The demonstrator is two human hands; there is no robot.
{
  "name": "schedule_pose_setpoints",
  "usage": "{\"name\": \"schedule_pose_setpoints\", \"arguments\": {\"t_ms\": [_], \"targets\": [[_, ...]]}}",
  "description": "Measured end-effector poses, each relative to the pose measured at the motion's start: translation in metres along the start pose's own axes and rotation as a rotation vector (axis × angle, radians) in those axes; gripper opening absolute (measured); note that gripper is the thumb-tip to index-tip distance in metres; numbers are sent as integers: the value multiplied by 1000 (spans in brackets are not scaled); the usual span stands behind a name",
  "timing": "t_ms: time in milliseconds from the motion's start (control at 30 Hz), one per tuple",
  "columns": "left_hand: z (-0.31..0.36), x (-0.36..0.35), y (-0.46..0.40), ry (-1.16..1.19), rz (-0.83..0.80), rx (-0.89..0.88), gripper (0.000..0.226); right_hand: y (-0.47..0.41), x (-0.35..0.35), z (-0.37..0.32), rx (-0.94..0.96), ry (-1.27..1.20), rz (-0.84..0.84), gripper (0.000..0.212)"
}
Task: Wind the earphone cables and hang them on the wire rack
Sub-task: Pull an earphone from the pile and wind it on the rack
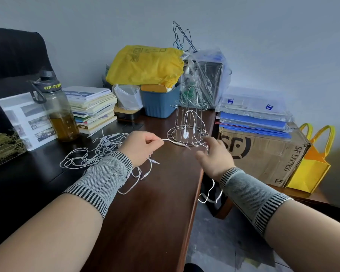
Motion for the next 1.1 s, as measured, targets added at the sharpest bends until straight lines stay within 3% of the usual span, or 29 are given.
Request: {"name": "schedule_pose_setpoints", "arguments": {"t_ms": [67, 133, 200, 300, 400, 567, 633, 667, 733, 800, 833, 900, 1033, 1100], "targets": [[14, -7, 0, 1, -46, -55, 11, 7, -10, -32, 211, 57, 10, 65], [26, -12, 0, -8, -83, -94, 12, 10, -21, -56, 350, 112, -16, 51], [29, -10, 2, 9, -90, -96, 12, 8, -22, -60, 325, 41, -43, 25], [14, 3, 6, 108, -54, -15, 13, 3, -7, -38, 184, -159, -1, 35], [-9, 10, 9, 259, -23, 61, 15, 3, 5, -15, 99, -186, 60, 36], [-12, 1, 6, 371, -42, 58, 16, 1, -7, -16, 90, -108, -43, 18], [-2, -6, 3, 353, -67, 30, 14, 4, -16, -30, 198, -108, -105, 53], [3, -9, 1, 363, -77, 11, 13, 6, -20, -37, 256, -122, -130, 59], [12, -14, -5, 380, -94, -30, 13, 8, -29, -48, 345, -196, -192, 47], [19, -18, -8, 359, -105, -47, 14, 8, -29, -47, 325, -310, -198, 19], [22, -19, -11, 351, -105, -52, 16, 6, -25, -43, 298, -356, -174, 16], [23, -23, -15, 343, -134, -41, 21, 5, -17, -34, 253, -429, -143, 20], [17, -46, -23, 302, -354, 65, 26, 2, -6, -15, 163, -409, -122, 41], [16, -47, -32, 269, -321, 71, 24, -4, -1, -5, 142, -321, -76, 47]]}}
Point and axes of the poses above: each hand's wrist, its own y-axis away from the middle knuckle, its own x-axis out of the back of the hand, z = x × y, the point moved 7 cm from there along -y, towards the middle knuckle, and after that the axes turned 14 degrees about -z, right-handed, at the moved point
